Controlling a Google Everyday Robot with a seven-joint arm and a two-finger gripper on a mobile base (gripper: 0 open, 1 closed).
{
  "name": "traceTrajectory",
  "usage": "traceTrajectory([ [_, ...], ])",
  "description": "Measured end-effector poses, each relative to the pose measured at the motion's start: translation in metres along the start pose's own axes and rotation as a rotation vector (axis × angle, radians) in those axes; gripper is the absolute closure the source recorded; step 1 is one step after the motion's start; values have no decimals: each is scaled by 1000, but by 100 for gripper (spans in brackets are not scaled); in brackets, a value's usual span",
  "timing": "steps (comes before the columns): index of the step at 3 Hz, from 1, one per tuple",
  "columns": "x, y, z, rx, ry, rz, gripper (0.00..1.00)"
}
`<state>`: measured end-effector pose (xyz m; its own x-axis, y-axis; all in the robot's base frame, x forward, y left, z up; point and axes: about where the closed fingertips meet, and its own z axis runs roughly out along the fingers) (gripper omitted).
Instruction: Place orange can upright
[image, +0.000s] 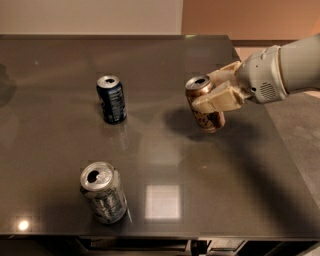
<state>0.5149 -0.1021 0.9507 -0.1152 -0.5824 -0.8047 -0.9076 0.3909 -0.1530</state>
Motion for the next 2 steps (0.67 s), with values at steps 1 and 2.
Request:
traceTrajectory([
  [1,6,0,-10,20,-114,32,100],
  [2,14,0,-17,34,-175,57,100],
])
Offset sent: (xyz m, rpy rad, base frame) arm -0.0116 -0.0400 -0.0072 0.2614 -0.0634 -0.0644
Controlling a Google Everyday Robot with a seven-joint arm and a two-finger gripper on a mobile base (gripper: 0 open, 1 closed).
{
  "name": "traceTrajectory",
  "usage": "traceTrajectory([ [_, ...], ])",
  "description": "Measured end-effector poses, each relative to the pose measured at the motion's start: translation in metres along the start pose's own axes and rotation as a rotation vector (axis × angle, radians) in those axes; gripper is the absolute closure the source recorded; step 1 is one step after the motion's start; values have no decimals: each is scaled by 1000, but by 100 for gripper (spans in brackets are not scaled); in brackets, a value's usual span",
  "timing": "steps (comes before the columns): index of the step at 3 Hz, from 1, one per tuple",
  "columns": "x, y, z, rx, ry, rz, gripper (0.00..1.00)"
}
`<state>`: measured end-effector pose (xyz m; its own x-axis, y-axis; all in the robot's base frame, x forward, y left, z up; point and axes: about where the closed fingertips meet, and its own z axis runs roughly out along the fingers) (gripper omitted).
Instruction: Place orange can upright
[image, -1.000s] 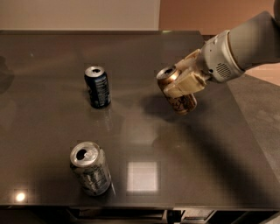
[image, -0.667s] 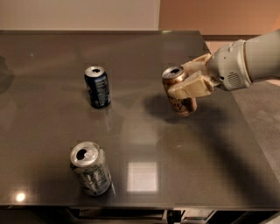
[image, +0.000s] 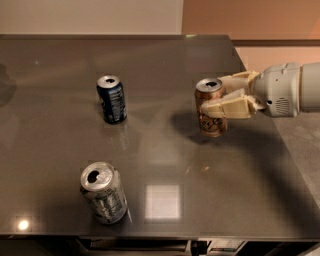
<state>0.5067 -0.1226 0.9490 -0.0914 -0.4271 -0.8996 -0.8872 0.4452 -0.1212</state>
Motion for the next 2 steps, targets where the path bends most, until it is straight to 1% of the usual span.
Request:
traceTrajectory([
  [1,7,0,-6,11,-48,18,100],
  [2,15,1,-8,14,-91,16,100],
])
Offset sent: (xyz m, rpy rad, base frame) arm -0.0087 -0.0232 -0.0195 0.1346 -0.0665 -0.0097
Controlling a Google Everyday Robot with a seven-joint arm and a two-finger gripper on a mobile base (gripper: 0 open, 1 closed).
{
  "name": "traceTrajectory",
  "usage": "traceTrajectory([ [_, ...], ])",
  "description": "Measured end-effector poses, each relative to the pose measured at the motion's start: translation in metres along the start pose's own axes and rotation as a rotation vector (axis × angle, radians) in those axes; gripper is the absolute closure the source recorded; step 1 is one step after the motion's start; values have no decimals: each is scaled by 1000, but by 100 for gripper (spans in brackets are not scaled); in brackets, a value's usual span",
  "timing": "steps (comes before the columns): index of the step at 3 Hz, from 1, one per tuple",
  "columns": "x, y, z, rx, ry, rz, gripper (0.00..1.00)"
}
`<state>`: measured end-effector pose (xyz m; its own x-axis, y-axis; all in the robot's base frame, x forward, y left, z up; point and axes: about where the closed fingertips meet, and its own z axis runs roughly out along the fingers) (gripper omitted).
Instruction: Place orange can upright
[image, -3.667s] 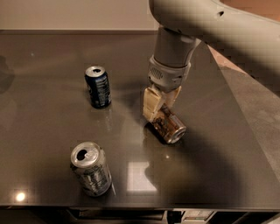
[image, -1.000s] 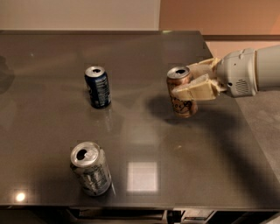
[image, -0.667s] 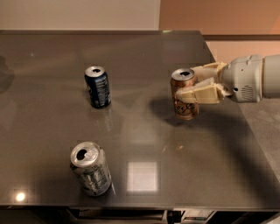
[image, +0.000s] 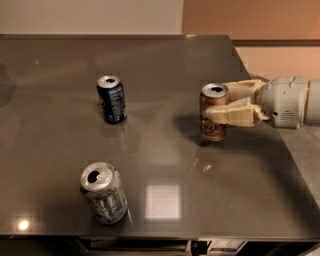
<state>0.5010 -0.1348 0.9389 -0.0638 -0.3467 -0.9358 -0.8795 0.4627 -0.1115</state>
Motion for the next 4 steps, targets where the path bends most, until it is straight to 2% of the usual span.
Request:
traceTrajectory([
  [1,8,1,1,-12,-51,-12,100],
  [2,17,1,3,-33,-94,-20,82],
  [4,30,-2,4,-52,-140,4,36],
])
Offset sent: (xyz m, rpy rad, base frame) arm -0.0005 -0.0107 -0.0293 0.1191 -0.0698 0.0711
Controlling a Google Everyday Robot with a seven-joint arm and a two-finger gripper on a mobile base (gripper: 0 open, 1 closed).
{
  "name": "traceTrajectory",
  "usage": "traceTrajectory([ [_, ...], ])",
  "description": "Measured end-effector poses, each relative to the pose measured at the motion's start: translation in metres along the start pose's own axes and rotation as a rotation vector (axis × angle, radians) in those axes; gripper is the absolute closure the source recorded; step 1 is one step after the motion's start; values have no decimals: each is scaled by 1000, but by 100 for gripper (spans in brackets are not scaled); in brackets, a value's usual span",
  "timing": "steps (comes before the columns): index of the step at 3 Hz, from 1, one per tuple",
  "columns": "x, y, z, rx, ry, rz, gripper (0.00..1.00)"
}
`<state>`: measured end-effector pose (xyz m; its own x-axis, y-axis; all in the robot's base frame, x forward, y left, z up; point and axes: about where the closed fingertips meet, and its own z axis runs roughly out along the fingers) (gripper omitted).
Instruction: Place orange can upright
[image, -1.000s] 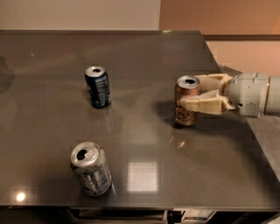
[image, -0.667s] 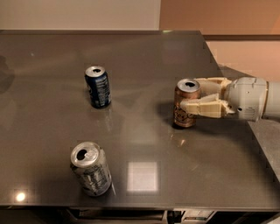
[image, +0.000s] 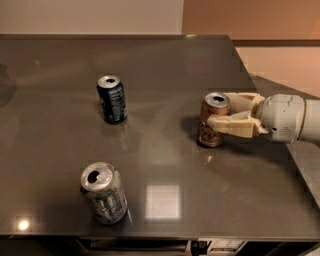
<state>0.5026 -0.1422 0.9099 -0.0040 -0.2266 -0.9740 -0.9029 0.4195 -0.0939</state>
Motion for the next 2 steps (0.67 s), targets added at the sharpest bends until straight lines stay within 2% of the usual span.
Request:
traceTrajectory([
  [1,-1,1,2,-4,0,-2,12],
  [2,-2,2,4,-8,0,-4,0],
])
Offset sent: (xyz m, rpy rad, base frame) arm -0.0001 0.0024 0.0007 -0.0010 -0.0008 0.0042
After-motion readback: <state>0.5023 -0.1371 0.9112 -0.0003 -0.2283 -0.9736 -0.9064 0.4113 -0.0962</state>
